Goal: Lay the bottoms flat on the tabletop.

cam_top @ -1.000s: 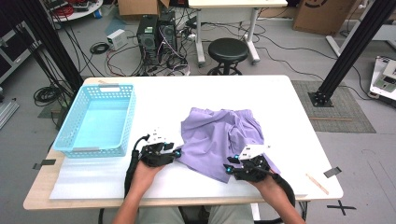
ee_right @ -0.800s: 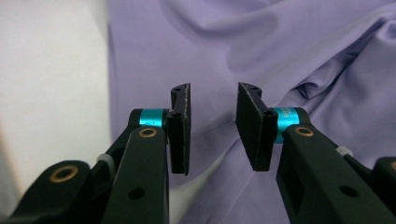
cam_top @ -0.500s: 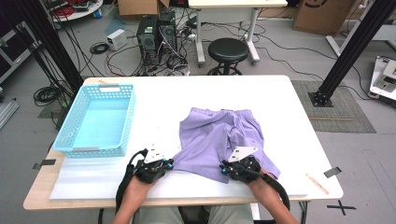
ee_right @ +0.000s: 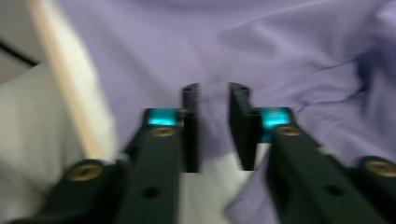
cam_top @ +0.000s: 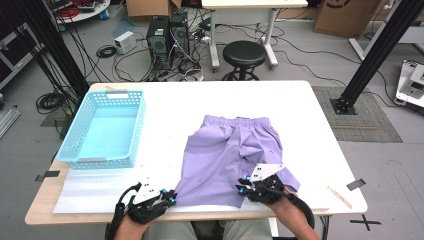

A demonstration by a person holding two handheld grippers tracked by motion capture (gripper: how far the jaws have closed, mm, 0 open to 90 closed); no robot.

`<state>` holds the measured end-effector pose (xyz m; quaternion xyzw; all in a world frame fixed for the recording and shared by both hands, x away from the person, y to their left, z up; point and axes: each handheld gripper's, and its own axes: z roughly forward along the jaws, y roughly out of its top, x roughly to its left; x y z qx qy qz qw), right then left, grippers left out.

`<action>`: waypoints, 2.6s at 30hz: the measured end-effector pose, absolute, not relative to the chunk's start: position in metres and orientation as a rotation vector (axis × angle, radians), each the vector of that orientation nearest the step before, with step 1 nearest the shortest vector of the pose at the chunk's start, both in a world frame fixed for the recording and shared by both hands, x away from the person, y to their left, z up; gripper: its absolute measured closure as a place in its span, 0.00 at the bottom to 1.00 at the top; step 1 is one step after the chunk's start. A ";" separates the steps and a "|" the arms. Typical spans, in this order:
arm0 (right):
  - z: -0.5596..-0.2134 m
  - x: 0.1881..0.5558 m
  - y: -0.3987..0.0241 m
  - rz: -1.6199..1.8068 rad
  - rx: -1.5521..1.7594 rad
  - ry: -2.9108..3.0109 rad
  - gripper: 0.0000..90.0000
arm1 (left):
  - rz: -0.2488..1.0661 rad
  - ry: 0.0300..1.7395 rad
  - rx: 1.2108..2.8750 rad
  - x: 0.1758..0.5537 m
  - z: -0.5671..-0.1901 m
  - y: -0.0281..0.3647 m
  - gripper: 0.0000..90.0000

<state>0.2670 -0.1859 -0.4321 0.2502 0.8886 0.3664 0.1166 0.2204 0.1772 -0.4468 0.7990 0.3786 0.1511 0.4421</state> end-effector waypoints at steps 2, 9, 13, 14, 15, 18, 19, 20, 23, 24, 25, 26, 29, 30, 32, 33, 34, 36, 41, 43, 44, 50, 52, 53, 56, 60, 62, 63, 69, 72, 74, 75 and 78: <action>-0.431 0.271 -0.182 1.092 0.754 2.590 0.74 | 0.388 0.945 1.963 0.228 -0.445 0.175 0.66; -0.435 0.276 -0.161 0.990 0.702 2.604 0.74 | 0.391 0.972 1.964 0.266 -0.445 0.150 0.62; -0.440 0.283 -0.162 0.942 0.720 2.618 0.81 | 0.394 1.007 2.025 0.279 -0.451 0.139 0.67; -0.441 0.283 -0.163 0.957 0.732 2.626 0.82 | 0.415 1.005 2.048 0.279 -0.451 0.136 0.69; -0.441 0.283 -0.164 0.964 0.735 2.632 0.85 | 0.438 0.996 2.065 0.278 -0.451 0.135 0.73; -0.442 0.280 -0.164 0.978 0.684 2.648 0.99 | 0.420 0.968 2.083 0.275 -0.449 0.134 0.93; -0.442 0.278 -0.164 0.975 0.671 2.645 1.00 | 0.437 0.950 2.097 0.271 -0.449 0.134 0.98; -0.442 0.276 -0.165 0.979 0.675 2.654 1.00 | 0.440 0.945 2.104 0.268 -0.449 0.134 0.98; -0.441 0.269 -0.170 1.001 0.680 2.686 1.00 | 0.418 0.921 2.117 0.257 -0.448 0.138 0.98; -0.440 0.266 -0.172 1.006 0.676 2.693 1.00 | 0.411 0.906 2.125 0.253 -0.448 0.140 0.98; -0.440 0.263 -0.173 1.016 0.658 2.706 1.00 | 0.404 0.892 2.135 0.249 -0.447 0.143 0.98; -0.439 0.259 -0.176 1.036 0.609 2.708 0.99 | 0.393 0.894 2.131 0.246 -0.447 0.146 0.98; -0.429 0.257 -0.194 1.143 0.637 2.629 0.81 | 0.394 0.899 2.096 0.243 -0.444 0.154 0.94; -0.426 0.259 -0.200 1.173 0.667 2.593 0.77 | 0.398 0.905 2.074 0.244 -0.443 0.157 0.85; -0.418 0.265 -0.218 1.212 0.765 2.492 0.73 | 0.406 0.935 2.025 0.250 -0.439 0.161 0.68; -0.415 0.269 -0.229 1.193 0.834 2.431 0.73 | 0.414 0.939 2.009 0.251 -0.438 0.161 0.67; -0.414 0.271 -0.235 1.166 0.865 2.404 0.73 | 0.421 0.946 1.992 0.254 -0.437 0.161 0.66; -0.415 0.274 -0.249 1.132 0.927 2.394 0.76 | 0.428 0.943 1.966 0.258 -0.436 0.160 0.64; -0.428 0.275 -0.255 1.053 0.934 2.452 0.78 | 0.450 0.938 1.934 0.276 -0.436 0.154 0.57; -0.435 0.279 -0.253 1.038 0.947 2.482 0.74 | 0.452 0.947 1.917 0.282 -0.436 0.153 0.57; -0.437 0.280 -0.251 1.036 0.940 2.504 0.74 | 0.453 0.951 1.910 0.285 -0.435 0.152 0.57; -0.442 0.274 -0.237 0.980 0.833 2.591 1.00 | 0.447 0.981 1.880 0.303 -0.435 0.152 0.57; -0.441 0.269 -0.236 0.968 0.799 2.612 1.00 | 0.440 0.998 1.880 0.307 -0.435 0.151 0.57; -0.441 0.268 -0.236 0.976 0.794 2.632 1.00 | 0.438 1.003 1.883 0.310 -0.436 0.151 0.57; -0.440 0.258 -0.239 1.001 0.772 2.671 1.00 | 0.441 1.009 1.887 0.314 -0.435 0.150 0.57; -0.439 0.240 -0.241 1.016 0.724 2.741 1.00 | 0.439 1.028 1.876 0.319 -0.435 0.149 0.56; -0.438 0.233 -0.241 1.037 0.681 2.788 0.99 | 0.435 1.034 1.887 0.322 -0.437 0.149 0.56; -0.436 0.230 -0.241 1.059 0.652 2.810 0.94 | 0.434 1.038 1.885 0.323 -0.438 0.148 0.56; -0.416 0.245 -0.271 1.197 0.850 2.565 0.80 | 0.433 1.052 1.874 0.329 -0.440 0.147 0.55; -0.418 0.261 -0.290 1.083 1.013 2.379 0.73 | 0.440 1.051 1.862 0.332 -0.441 0.147 0.55; -0.425 0.274 -0.298 1.025 1.079 2.324 0.69 | 0.433 1.060 1.848 0.334 -0.442 0.147 0.55; -0.428 0.278 -0.301 1.008 1.100 2.313 0.70 | 0.429 1.064 1.842 0.334 -0.442 0.147 0.55; -0.439 0.288 -0.306 0.993 1.180 2.335 0.80 | 0.438 1.061 1.837 0.335 -0.442 0.147 0.55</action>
